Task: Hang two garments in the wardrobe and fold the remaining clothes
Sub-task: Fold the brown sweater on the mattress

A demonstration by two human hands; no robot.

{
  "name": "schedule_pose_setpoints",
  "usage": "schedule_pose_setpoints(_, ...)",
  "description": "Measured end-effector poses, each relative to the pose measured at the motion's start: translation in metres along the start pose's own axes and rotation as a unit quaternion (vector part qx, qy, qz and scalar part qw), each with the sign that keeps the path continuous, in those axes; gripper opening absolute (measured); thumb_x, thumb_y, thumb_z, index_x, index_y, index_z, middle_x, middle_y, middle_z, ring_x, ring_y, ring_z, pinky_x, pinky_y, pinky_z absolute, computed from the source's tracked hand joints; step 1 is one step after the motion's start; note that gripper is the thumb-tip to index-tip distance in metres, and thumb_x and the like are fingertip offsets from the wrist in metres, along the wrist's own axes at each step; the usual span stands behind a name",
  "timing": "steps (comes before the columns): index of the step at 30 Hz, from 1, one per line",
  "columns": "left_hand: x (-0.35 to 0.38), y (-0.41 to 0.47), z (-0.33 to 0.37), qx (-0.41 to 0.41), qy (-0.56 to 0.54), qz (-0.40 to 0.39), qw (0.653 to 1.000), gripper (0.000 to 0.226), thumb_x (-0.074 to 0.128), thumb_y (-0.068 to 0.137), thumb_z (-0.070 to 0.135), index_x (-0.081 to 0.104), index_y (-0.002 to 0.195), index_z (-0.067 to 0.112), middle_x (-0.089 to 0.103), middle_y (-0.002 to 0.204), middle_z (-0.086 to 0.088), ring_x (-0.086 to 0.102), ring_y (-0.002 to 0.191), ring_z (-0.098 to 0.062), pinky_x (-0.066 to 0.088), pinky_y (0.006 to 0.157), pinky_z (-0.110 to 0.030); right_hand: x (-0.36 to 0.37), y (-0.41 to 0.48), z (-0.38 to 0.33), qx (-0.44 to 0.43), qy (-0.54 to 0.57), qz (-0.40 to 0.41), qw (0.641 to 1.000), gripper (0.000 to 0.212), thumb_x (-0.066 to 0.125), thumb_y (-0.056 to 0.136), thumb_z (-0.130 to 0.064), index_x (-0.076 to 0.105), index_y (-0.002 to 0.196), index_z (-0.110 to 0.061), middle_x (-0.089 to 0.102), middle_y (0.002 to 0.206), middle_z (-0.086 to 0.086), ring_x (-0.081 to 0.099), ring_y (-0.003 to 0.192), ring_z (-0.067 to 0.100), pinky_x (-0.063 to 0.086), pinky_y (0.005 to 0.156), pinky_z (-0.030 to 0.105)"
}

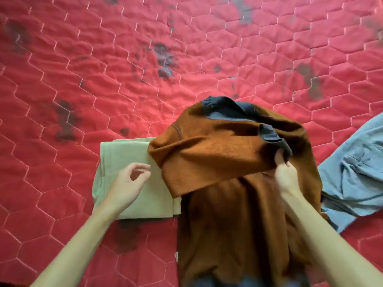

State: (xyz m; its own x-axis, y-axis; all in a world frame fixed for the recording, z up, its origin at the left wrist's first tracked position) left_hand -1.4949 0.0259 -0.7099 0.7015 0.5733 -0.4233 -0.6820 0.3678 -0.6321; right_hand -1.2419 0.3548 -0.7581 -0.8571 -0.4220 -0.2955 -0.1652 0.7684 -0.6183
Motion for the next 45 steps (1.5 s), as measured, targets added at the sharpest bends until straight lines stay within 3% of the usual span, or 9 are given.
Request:
schedule_pose_setpoints(7, 0.074, 0.030, 0.016, 0.025, 0.106, -0.002, 0.994, 0.034, 0.070, 0.090, 0.020, 0.058, 0.122, 0.019, 0.068, 0.101, 0.000, 0.067, 0.094, -0.017, 0.054, 0.086, -0.036, -0.045, 0.050, 0.009, 0.116, 0.171, 0.044, 0.977, 0.030, 0.047, 0.105, -0.022, 0.052, 0.133, -0.013, 0.059, 0.129, 0.005, 0.058, 0.112, 0.020, 0.046, 0.088, 0.039)
schedule_pose_setpoints(10, 0.100, 0.041, 0.036, 0.014, 0.117, 0.065, 0.991, 0.050, 0.071, 0.089, 0.026, 0.049, 0.131, 0.011, 0.063, 0.107, 0.000, 0.065, 0.098, -0.018, 0.047, 0.086, -0.031, -0.057, 0.066, 0.017, 0.161, 0.216, 0.024, 0.963, 0.017, 0.048, 0.099, -0.004, 0.060, 0.106, -0.014, 0.064, 0.116, 0.006, 0.061, 0.092, 0.015, 0.048, 0.091, 0.036)
schedule_pose_setpoints(16, 0.137, 0.070, 0.057, -0.023, 0.051, 0.152, 0.987, 0.102, 0.079, 0.084, 0.028, 0.008, 0.154, 0.005, 0.039, 0.152, -0.017, 0.041, 0.139, -0.035, 0.031, 0.115, -0.041, -0.067, 0.071, 0.021, 0.168, 0.271, -0.083, 0.944, 0.019, 0.060, 0.095, -0.035, 0.070, 0.107, -0.025, 0.073, 0.101, -0.004, 0.070, 0.090, 0.010, 0.053, 0.088, 0.030)
schedule_pose_setpoints(20, 0.128, 0.091, 0.059, -0.047, 0.011, 0.160, 0.986, 0.091, 0.085, 0.076, 0.030, 0.032, 0.146, 0.004, 0.053, 0.141, -0.014, 0.053, 0.128, -0.029, 0.040, 0.110, -0.040, -0.078, 0.082, 0.033, 0.159, 0.331, -0.060, 0.928, 0.027, 0.059, 0.096, -0.025, 0.067, 0.121, -0.018, 0.075, 0.098, -0.002, 0.073, 0.081, 0.009, 0.060, 0.078, 0.027)
schedule_pose_setpoints(24, 0.090, 0.078, 0.083, 0.047, 0.047, 0.204, 0.977, 0.065, 0.085, 0.076, 0.018, 0.050, 0.130, 0.012, 0.061, 0.114, -0.001, 0.058, 0.101, -0.017, 0.046, 0.093, -0.032, -0.082, 0.090, 0.033, 0.126, 0.385, -0.076, 0.911, 0.026, 0.052, 0.099, -0.014, 0.062, 0.123, -0.015, 0.076, 0.103, 0.003, 0.074, 0.087, 0.014, 0.061, 0.074, 0.028)
schedule_pose_setpoints(31, 0.054, 0.082, 0.065, 0.024, 0.197, 0.221, 0.955, 0.084, 0.076, 0.084, 0.039, 0.031, 0.147, 0.008, 0.050, 0.139, -0.023, 0.050, 0.125, -0.040, 0.040, 0.103, -0.049, -0.080, 0.090, 0.043, -0.012, -0.030, 0.032, 0.999, 0.019, 0.068, 0.092, -0.011, 0.067, 0.111, -0.010, 0.069, 0.088, -0.001, 0.067, 0.071, -0.003, 0.051, 0.069, 0.012)
schedule_pose_setpoints(36, 0.092, 0.075, 0.078, 0.126, 0.391, 0.287, 0.865, 0.069, 0.063, 0.092, 0.036, 0.032, 0.147, 0.008, 0.027, 0.151, -0.031, 0.028, 0.139, -0.048, 0.022, 0.114, -0.060, -0.109, 0.084, 0.055, -0.125, -0.256, 0.153, 0.946, 0.037, 0.058, 0.093, -0.030, 0.061, 0.121, -0.006, 0.057, 0.117, 0.020, 0.057, 0.111, 0.035, 0.042, 0.104, 0.048)
schedule_pose_setpoints(41, 0.180, 0.059, 0.094, 0.293, 0.462, 0.171, 0.820, 0.056, 0.064, 0.091, 0.024, 0.049, 0.141, 0.005, 0.033, 0.152, -0.030, 0.027, 0.143, -0.045, 0.023, 0.115, -0.058, -0.154, 0.047, 0.097, -0.027, -0.367, 0.140, 0.919, 0.070, 0.081, 0.076, -0.043, 0.053, 0.129, -0.007, 0.058, 0.117, 0.021, 0.050, 0.117, 0.040, 0.040, 0.101, 0.051)
schedule_pose_setpoints(45, 0.271, 0.024, 0.108, 0.381, 0.416, 0.025, 0.825, 0.047, 0.062, 0.093, 0.018, 0.055, 0.138, 0.006, 0.049, 0.143, -0.021, 0.042, 0.138, -0.036, 0.037, 0.114, -0.049, -0.170, 0.007, 0.140, 0.082, -0.429, 0.044, 0.898, 0.066, 0.075, 0.064, -0.071, 0.069, 0.099, -0.016, 0.066, 0.096, 0.015, 0.061, 0.103, 0.038, 0.051, 0.086, 0.045)
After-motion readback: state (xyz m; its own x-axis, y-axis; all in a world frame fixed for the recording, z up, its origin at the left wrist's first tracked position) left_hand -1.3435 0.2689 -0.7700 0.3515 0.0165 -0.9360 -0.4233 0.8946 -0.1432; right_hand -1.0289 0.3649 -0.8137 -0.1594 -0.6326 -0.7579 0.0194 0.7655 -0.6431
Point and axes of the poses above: each hand's wrist, its own y-axis towards the middle knuckle, its own x-axis out of the palm, z = x × y, the point moved 5 cm from there along y, towards the middle knuckle
